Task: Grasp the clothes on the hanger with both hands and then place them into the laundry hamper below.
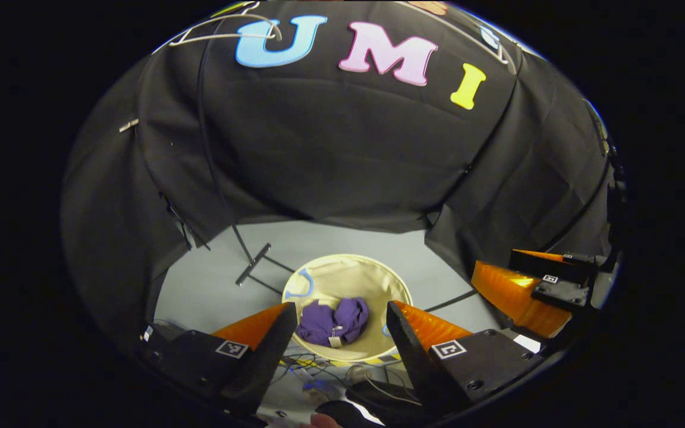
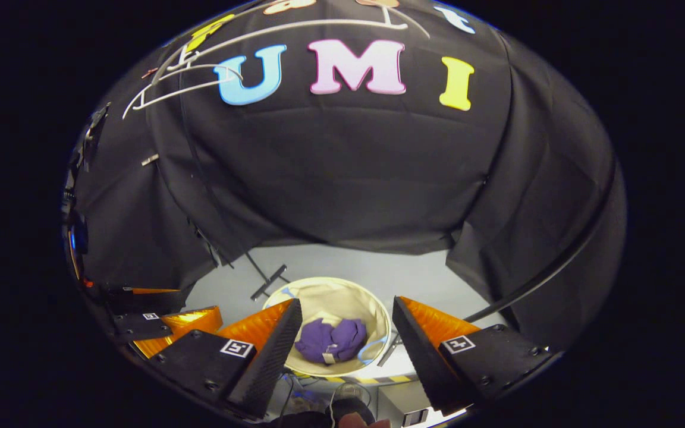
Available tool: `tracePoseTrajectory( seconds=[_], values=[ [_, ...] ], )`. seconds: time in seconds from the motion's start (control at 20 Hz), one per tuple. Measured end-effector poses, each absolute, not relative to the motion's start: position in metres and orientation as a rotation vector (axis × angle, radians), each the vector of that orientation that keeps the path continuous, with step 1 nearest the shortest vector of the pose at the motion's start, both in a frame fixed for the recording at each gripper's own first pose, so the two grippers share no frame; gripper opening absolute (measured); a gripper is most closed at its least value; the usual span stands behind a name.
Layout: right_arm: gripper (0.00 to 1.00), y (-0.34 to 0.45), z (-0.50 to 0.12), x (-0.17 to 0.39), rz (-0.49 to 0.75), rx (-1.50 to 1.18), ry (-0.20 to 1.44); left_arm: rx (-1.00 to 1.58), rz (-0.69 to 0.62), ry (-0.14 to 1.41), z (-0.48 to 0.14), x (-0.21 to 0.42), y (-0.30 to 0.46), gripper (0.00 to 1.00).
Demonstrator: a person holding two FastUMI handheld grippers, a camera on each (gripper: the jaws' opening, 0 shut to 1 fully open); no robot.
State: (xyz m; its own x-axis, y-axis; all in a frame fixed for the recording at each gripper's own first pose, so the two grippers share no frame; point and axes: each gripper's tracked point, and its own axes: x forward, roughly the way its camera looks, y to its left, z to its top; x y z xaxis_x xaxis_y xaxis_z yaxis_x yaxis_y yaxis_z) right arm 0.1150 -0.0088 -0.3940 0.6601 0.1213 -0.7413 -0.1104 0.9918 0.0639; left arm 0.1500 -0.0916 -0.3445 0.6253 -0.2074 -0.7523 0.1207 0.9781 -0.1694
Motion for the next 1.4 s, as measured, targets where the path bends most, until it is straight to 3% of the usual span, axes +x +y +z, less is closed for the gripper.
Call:
tracePoseTrajectory(
  seconds=[0.6,1.0,1.4],
  values=[
    [0.98,0.014,-0.194,0.124,0.113,0.017,0.416,-0.126,-0.181,0.389,-0.138,0.14,-0.05,0.95],
    [0.98,0.027,-0.084,0.094,0.07,0.002,0.19,-0.104,-0.158,0.161,-0.034,0.097,-0.006,0.95],
    [0.97,0.037,-0.011,0.06,0.045,0.016,0.042,-0.069,-0.162,0.057,0.015,0.058,0.017,0.92]
  ],
)
